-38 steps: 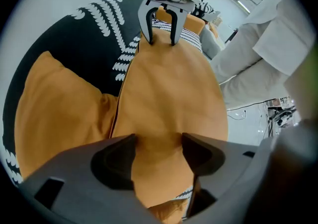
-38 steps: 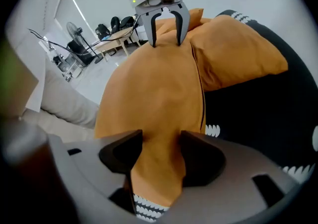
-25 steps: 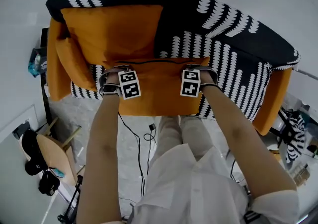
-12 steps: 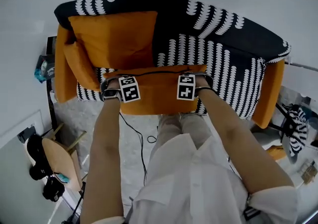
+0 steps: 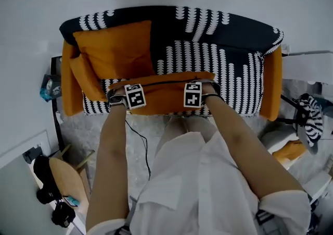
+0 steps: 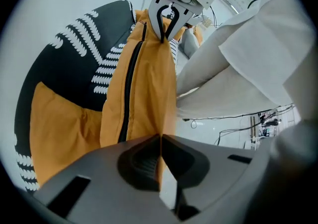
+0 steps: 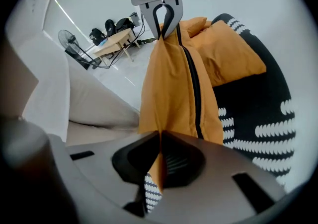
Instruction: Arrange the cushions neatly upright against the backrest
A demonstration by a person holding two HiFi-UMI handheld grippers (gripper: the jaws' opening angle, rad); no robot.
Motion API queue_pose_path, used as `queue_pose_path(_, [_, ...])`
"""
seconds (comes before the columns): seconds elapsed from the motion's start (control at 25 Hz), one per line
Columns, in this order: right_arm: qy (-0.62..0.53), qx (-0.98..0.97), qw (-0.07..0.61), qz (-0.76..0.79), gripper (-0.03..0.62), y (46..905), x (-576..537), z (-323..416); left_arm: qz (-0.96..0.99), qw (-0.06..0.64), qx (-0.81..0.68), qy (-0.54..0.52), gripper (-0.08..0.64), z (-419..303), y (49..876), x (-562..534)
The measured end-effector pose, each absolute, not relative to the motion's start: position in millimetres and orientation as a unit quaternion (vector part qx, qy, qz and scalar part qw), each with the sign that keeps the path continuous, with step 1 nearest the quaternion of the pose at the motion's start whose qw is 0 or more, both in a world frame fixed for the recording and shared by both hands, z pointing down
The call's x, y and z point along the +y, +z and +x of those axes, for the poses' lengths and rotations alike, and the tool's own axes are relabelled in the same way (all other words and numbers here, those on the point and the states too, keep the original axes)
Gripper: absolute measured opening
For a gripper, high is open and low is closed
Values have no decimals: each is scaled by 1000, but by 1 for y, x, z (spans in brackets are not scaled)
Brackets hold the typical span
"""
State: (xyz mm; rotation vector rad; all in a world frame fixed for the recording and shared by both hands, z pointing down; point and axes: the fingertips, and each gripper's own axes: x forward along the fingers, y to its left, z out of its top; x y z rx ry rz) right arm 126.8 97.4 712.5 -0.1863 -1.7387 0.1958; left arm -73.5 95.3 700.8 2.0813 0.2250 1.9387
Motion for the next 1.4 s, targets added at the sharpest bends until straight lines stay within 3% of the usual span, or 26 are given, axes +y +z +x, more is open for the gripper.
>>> queue_pose_path(0.52, [68,-757,650,-8,20,665,57,254,741,141,80,652,18,47,658,64])
queue_pose_path(1.16, [92,-756,645,61,20,660,-55,552,768,81,94,628,18,349,646,-72])
queue_pose_path(1.4, [101,-751,645,94,20,665,-97,631,776,52,95,621,18,428,648,-115])
